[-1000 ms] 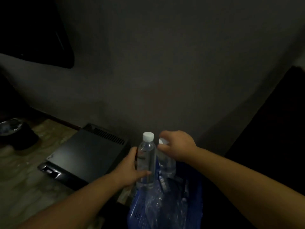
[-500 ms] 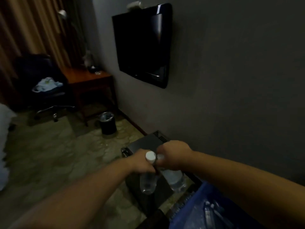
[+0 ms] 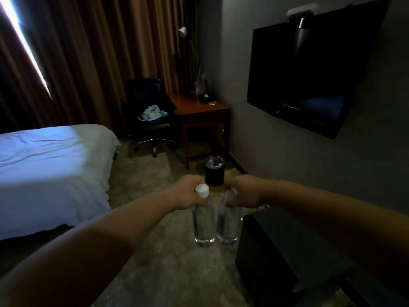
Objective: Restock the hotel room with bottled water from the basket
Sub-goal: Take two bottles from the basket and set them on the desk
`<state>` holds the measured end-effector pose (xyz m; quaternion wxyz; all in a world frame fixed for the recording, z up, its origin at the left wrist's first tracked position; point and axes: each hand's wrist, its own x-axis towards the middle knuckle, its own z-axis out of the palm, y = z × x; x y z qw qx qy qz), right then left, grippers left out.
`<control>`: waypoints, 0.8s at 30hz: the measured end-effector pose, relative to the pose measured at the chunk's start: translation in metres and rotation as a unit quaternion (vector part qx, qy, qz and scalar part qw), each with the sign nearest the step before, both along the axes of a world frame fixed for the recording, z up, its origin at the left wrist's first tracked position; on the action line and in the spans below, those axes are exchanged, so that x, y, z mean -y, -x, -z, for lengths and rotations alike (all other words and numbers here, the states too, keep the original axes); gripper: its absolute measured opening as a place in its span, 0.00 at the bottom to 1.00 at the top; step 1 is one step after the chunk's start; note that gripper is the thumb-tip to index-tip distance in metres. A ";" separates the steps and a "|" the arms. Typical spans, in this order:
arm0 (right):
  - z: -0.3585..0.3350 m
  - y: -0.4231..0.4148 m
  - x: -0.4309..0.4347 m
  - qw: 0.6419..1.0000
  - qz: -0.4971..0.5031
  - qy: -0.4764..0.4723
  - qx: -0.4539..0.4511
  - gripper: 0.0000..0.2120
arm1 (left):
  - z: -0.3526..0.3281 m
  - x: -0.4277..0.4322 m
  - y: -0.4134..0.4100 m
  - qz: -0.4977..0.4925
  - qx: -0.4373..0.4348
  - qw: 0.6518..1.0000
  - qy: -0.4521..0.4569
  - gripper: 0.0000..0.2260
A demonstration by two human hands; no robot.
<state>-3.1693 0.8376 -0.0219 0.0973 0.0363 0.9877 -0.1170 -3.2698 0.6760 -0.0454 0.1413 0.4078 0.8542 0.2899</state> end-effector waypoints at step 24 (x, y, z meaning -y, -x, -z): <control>0.012 0.403 -0.026 0.993 -0.070 0.060 0.078 0.09 | 0.006 -0.014 0.349 -0.132 -0.052 0.986 0.089 0.15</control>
